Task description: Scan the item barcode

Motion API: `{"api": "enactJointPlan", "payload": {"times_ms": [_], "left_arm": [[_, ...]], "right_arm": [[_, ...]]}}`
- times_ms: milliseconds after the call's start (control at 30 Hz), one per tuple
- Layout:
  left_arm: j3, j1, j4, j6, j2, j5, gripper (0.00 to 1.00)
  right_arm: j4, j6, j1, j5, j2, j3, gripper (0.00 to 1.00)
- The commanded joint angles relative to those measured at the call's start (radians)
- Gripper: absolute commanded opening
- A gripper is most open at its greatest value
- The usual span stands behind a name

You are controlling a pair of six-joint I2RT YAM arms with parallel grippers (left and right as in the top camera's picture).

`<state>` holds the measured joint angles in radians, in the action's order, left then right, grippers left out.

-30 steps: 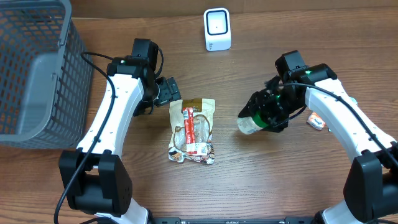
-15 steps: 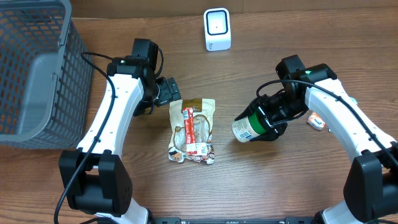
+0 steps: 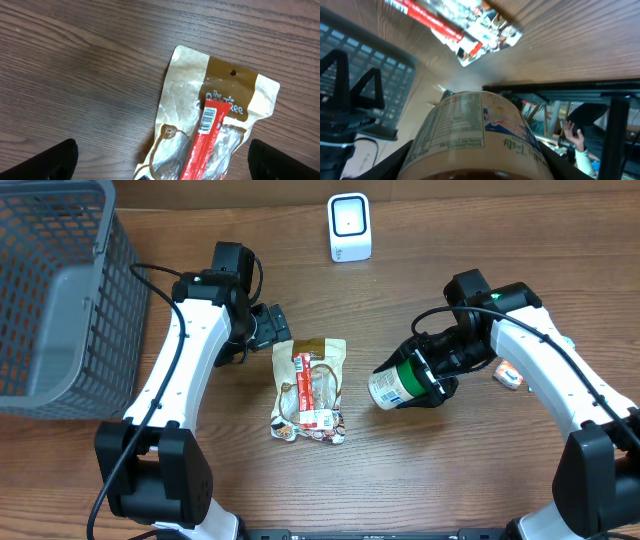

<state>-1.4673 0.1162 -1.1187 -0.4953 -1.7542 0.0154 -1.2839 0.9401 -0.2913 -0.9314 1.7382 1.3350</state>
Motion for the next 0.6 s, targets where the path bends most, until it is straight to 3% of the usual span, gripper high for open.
{"api": "enactJointPlan", "payload": {"times_ms": [0, 567], "left_arm": [[-0.021, 0.002, 0.001, -0.006, 0.023, 0.003, 1.00], [-0.021, 0.002, 0.001, -0.006, 0.023, 0.003, 1.00]], "right_arm": [[-0.002, 0.006, -0.003, -0.103, -0.018, 0.015, 0.04], [-0.012, 0.006, -0.003, -0.118, -0.018, 0.015, 0.04]]}}
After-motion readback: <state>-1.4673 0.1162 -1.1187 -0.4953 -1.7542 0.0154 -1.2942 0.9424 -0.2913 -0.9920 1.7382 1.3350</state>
